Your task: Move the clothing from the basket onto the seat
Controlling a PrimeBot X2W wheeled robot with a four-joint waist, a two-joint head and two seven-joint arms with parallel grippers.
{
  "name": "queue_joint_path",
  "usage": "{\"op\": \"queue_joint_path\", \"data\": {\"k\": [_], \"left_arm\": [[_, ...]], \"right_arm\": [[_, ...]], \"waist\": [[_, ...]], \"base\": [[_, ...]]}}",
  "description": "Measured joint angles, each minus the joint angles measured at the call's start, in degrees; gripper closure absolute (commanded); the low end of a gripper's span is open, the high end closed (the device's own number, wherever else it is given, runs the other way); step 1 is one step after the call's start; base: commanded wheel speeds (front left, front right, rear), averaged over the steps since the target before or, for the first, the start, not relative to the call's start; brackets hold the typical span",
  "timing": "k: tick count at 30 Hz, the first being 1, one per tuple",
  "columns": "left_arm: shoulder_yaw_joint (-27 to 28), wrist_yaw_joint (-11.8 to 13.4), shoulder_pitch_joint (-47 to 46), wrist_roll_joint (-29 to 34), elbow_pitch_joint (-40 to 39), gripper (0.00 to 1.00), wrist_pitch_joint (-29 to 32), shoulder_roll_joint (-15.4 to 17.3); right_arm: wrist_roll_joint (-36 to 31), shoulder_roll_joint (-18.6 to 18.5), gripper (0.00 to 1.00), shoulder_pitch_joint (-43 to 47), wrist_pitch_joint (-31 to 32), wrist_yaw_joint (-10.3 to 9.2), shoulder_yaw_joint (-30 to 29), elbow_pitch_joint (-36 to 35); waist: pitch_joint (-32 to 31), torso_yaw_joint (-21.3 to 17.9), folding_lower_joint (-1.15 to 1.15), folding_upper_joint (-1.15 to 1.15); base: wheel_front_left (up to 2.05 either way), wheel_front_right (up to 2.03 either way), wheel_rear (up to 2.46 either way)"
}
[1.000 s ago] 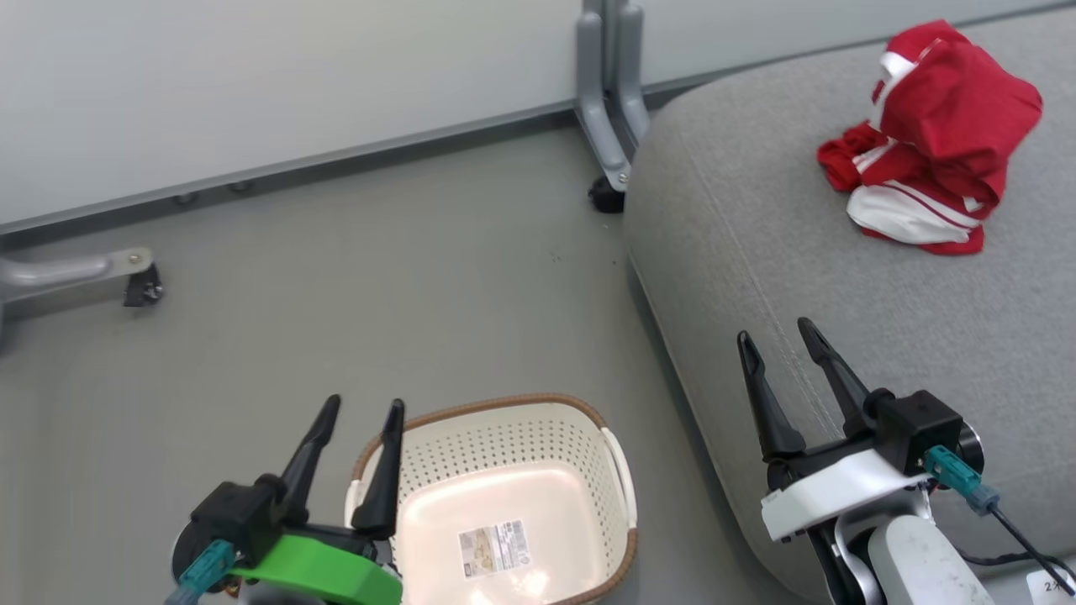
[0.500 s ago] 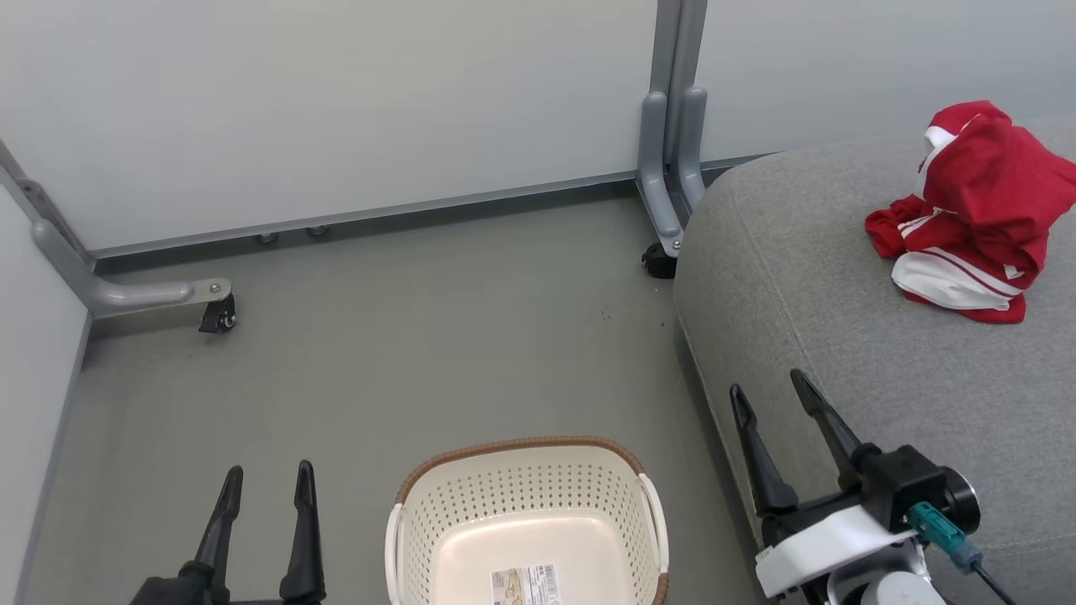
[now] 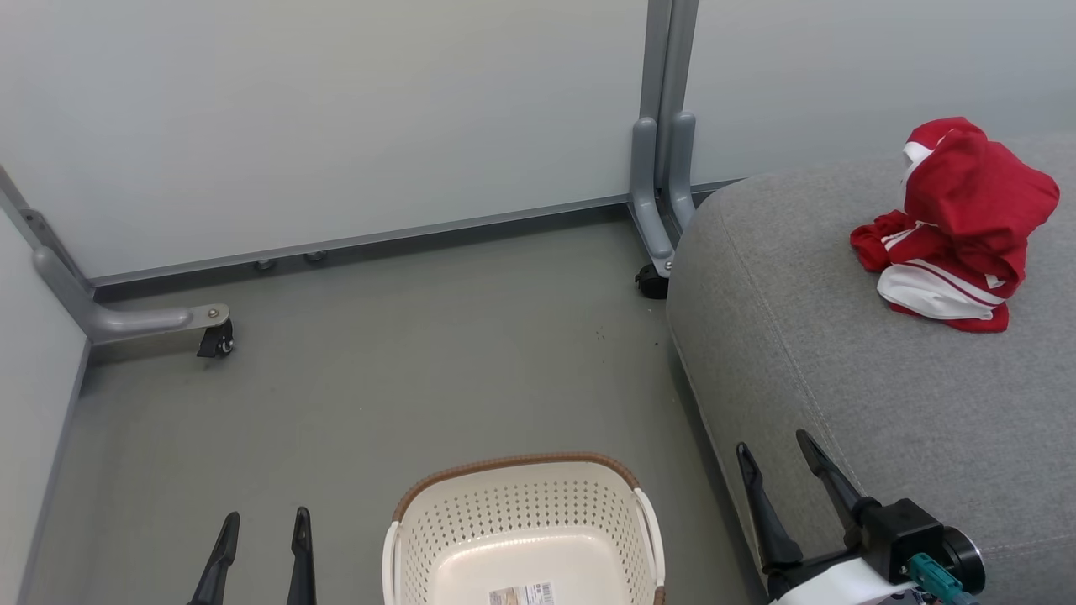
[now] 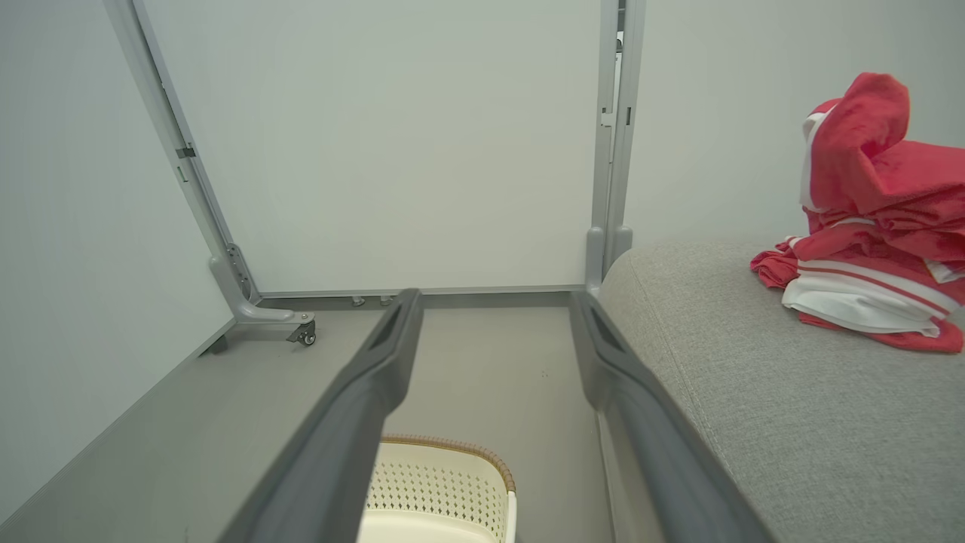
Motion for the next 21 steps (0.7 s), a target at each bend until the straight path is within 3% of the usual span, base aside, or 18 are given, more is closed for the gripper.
{"op": "queue_joint_path", "data": {"k": [16,17,21], "left_arm": [[1.0,0.0,-0.3,0.2,1.8,0.0,0.0,-0.1],[1.1,0.0,-0.3,0.9,1.8,1.0,0.0,-0.1],[1.0,0.0,0.0,0.6,3.7,1.0,0.0,-0.3]], "right_arm": [[1.0,0.1,0.0,0.2,0.0,0.0,-1.2,-0.2],[1.0,0.1,1.0,0.2,0.0,0.0,-1.3,-0.2],[1.2,0.1,1.0,1.1,0.1,0.0,-1.0,1.5]], "waist": [[-0.4,-0.6,0.0,0.0],[-0.4,-0.5,0.0,0.0],[-0.4,-0.5,0.0,0.0]], "base": [[0.0,0.0,0.0],[0.0,0.0,0.0],[0.0,0.0,0.0]]}}
